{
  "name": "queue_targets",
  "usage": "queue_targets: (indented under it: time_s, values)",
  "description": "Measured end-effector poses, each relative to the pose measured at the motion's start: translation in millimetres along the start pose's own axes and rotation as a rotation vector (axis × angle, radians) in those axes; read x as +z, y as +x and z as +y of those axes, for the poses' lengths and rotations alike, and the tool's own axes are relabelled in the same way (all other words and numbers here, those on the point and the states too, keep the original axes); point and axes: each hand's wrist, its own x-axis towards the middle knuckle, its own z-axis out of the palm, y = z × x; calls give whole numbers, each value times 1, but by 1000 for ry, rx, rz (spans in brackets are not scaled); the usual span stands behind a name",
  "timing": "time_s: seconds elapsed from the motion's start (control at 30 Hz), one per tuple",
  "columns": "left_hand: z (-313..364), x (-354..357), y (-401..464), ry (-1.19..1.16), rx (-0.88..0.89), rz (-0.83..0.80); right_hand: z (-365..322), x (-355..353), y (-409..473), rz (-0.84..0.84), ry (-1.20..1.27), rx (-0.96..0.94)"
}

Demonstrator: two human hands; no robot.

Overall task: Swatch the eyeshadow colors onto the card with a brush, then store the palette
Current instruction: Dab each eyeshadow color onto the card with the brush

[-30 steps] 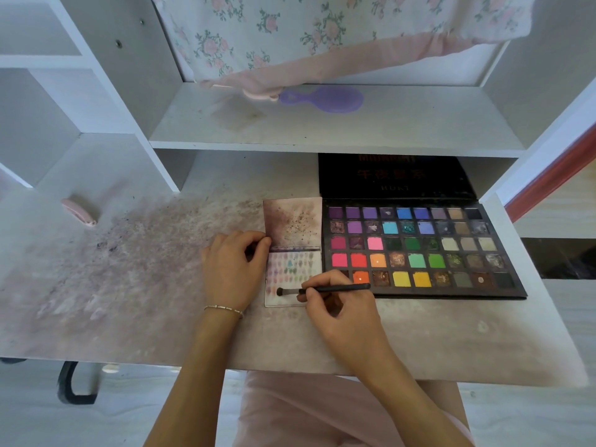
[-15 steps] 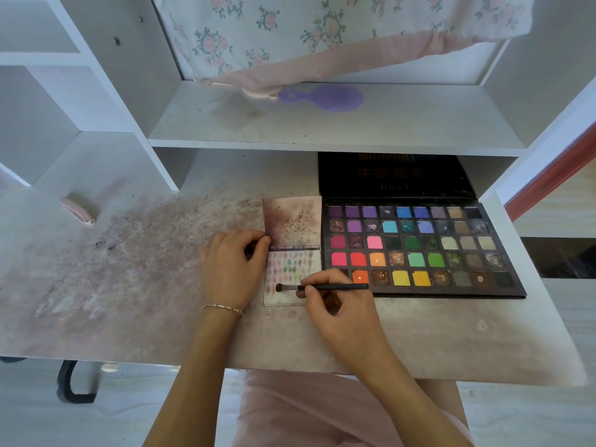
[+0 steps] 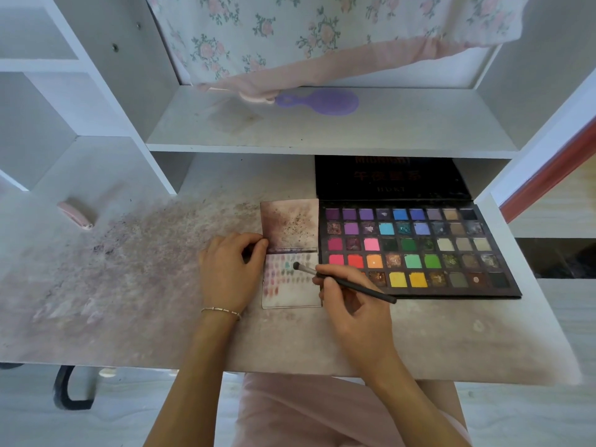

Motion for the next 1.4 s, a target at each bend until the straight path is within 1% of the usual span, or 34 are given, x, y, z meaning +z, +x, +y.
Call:
queue_targets:
  time_s: [0.13,0.23,0.4,0.5,0.6,0.97,1.13,1.27,1.4]
  values:
    - [0,0,1,10,1,-4,0,-11,-3,35,-19,-4]
    - [0,-1,1,14,1,-9,0,-25,-5,93,-51,-10]
    - [0,-1,1,26,3,-25,-2,-60,-11,175,-209,-42]
    - [-1,0,1,25,7,-30,-1,-82,-14,263,-294,-74]
    - [-1,0,1,38,2,-41,3,-92,-15,329,-331,-38]
    - [-2,-1,1,25,16,-37,4,-90,-14,255,-341,23]
    - [-1,-1,1,25,13,-46,3,-92,-16,272,-333,22]
    - [-1,-1,1,30,15,-50,2,-91,-15,240,-337,34]
    - [-1,-1,1,24,23,-46,1,-92,-15,259,-327,31]
